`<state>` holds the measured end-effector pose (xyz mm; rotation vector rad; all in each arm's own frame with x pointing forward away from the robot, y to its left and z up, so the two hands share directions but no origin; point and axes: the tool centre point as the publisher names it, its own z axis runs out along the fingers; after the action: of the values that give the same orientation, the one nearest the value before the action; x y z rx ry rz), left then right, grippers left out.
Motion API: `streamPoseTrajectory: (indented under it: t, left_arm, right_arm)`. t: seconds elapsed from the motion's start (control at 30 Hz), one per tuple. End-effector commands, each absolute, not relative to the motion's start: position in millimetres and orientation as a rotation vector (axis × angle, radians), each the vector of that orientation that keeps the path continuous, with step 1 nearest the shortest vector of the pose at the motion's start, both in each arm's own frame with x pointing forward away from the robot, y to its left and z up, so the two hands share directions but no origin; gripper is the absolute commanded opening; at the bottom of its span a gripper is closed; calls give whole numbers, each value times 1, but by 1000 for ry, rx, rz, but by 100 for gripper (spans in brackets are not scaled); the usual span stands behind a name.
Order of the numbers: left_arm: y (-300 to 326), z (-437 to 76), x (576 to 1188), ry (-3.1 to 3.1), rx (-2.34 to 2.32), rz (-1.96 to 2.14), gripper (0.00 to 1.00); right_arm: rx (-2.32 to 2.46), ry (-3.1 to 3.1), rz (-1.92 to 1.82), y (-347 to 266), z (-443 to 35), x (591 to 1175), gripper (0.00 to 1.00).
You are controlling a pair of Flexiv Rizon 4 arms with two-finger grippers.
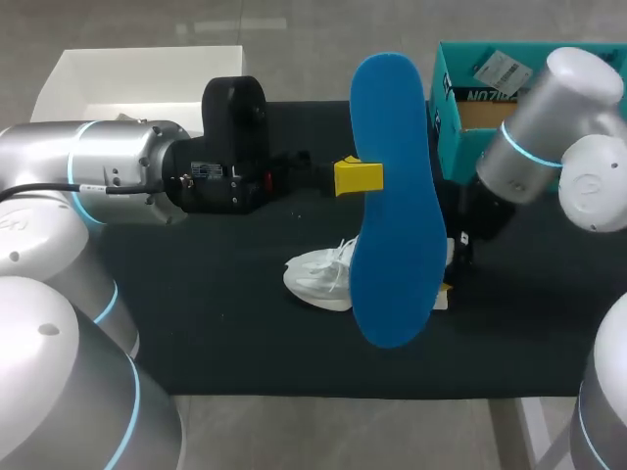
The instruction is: Take the shoe out of the shoebox, open the shoe tongue, remove and reinsert the insole, then place the shoe into the shoebox
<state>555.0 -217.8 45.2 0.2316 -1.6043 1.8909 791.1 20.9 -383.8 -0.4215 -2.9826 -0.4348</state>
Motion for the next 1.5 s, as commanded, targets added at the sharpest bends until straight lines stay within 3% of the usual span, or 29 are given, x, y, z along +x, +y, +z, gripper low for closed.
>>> streamPoseTrajectory:
  t: [0.03, 0.47, 1.0, 1.5]
  left_arm:
    - [-221, 45, 556, -1602, 230, 1891, 0]
    - [-221, 45, 556, -1602, 230, 1891, 0]
    - [-221, 45, 556, -1602, 230, 1891, 0]
    - [-221, 45, 556, -1602, 230, 1891, 0]
  right_arm:
    - [-398, -2976, -90, 22, -376, 792, 100]
    - [-398, -2976, -90, 22, -376, 792, 100]
    - [-354, -3039, 78, 14, -306, 781, 100]
    - [-337, -3070, 97, 16, -286, 782, 100]
